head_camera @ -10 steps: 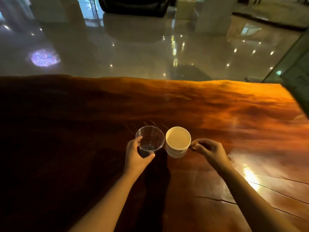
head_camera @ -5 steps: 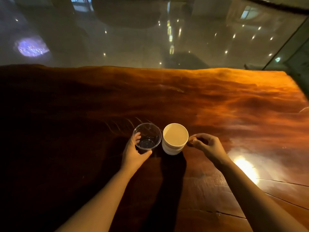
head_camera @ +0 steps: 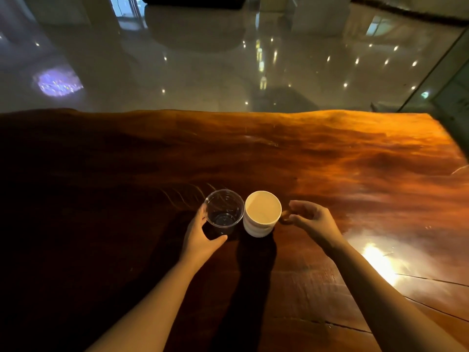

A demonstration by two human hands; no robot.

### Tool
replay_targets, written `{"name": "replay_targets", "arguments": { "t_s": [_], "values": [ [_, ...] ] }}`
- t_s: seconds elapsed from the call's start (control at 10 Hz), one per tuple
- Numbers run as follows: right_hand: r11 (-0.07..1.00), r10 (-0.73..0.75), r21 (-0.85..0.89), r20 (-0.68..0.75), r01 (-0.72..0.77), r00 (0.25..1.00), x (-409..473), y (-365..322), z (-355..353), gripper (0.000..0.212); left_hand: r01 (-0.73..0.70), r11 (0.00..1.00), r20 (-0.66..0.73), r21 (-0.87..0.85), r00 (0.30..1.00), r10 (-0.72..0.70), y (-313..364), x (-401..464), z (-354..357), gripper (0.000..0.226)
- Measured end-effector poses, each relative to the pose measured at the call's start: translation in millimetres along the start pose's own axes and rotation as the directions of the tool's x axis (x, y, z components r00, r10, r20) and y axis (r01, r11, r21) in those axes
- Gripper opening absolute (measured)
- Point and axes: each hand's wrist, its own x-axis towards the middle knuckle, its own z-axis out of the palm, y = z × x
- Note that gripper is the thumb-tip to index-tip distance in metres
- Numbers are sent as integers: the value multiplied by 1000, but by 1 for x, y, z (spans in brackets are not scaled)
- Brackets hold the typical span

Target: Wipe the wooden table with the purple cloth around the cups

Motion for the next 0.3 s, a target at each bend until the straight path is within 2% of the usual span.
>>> {"name": "replay_targets", "arguments": {
  "t_s": [0.2, 0.3],
  "values": [
    [985, -133, -112, -30, 129, 991, -25, -43, -2, 38, -18, 998, -50, 59, 999, 21, 34, -34, -56, 94],
    [954, -244, -174, 29, 245, 969, -45, -86, 12, 36, -64, 990, -86, 127, 994, 75, 57, -64, -99, 90]
  ]
}}
